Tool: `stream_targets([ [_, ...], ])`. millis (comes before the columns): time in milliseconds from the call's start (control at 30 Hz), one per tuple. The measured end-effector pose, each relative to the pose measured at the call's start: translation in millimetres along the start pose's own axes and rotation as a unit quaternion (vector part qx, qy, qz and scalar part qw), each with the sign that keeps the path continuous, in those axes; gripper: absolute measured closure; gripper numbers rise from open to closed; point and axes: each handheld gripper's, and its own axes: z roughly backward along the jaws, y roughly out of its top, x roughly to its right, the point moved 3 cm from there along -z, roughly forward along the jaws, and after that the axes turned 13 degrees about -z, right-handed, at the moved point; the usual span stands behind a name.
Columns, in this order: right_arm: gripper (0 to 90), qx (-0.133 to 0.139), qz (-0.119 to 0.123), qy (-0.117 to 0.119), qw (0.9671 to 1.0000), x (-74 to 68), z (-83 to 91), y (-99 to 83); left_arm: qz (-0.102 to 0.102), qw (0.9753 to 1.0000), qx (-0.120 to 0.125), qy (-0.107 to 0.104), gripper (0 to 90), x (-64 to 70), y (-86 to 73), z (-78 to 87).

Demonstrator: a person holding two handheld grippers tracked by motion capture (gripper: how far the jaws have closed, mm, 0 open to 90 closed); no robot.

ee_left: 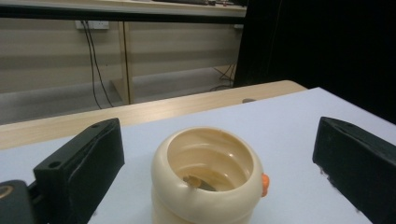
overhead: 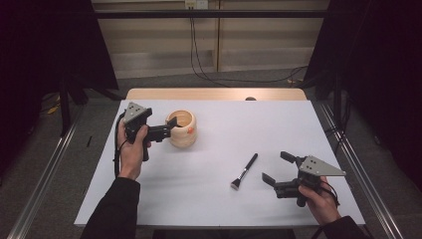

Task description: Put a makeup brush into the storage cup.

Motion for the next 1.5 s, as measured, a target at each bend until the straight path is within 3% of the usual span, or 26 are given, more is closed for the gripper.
stream_targets([
  [400, 1.0, 0.006, 0.001, -0.009, 0.9999, 0.4, 3.0, -0.4, -0.012, 0.9998, 0.016, -0.002, 1.2, 17.6, 3.7, 26.9],
  [467, 1.0, 0.005, 0.000, -0.009, 1.0000, 1.0, 3.0, -0.5, -0.025, 0.9997, 0.005, 0.001, 1.2, 20.1, 0.0, 27.4],
  [500, 1.0, 0.004, -0.001, -0.010, 0.9999, 1.5, 2.9, -0.7, -0.026, 0.9996, 0.003, 0.006, 1.7, 21.3, -1.4, 28.2],
  [600, 1.0, 0.004, -0.001, -0.011, 0.9999, 1.8, 2.2, -0.7, -0.021, 0.9997, 0.009, -0.005, 1.3, 25.8, -3.0, 31.9],
  [700, 1.0, 0.004, -0.001, -0.010, 0.9999, 1.2, 3.0, -0.9, -0.030, 0.9995, 0.006, -0.001, 1.5, 30.9, -3.7, 38.3],
  [867, 1.0, 0.004, -0.001, -0.010, 0.9999, 1.0, 3.2, -1.0, -0.015, 0.9998, 0.013, 0.002, 0.9, 34.3, -4.2, 51.3],
  [1067, 1.0, 0.004, -0.001, -0.012, 0.9999, 1.6, 3.1, -1.3, -0.040, 0.9991, 0.011, 0.006, 1.0, 40.1, -6.3, 68.3],
  [1133, 1.0, 0.004, -0.003, -0.013, 0.9999, 1.6, 3.3, -1.3, -0.039, 0.9991, 0.014, 0.006, 0.8, 41.6, -8.3, 73.1],
  [1200, 1.0, 0.003, -0.002, -0.013, 0.9999, 1.7, 3.5, -1.4, -0.056, 0.9983, 0.003, 0.013, 0.9, 43.2, -12.6, 78.2],
  [1233, 1.0, 0.004, -0.001, -0.012, 0.9999, 1.4, 3.5, -1.2, -0.061, 0.9981, 0.005, 0.007, 1.0, 44.4, -14.5, 81.0],
  [1300, 1.0, 0.005, -0.001, -0.012, 0.9999, 1.1, 3.9, -1.2, -0.052, 0.9986, 0.010, 0.002, 0.6, 45.3, -18.4, 86.9],
  [1500, 1.0, 0.005, 0.000, -0.014, 0.9999, 2.1, 4.0, -1.0, -0.034, 0.9993, 0.012, 0.013, 0.5, 48.3, -30.2, 103.9],
])
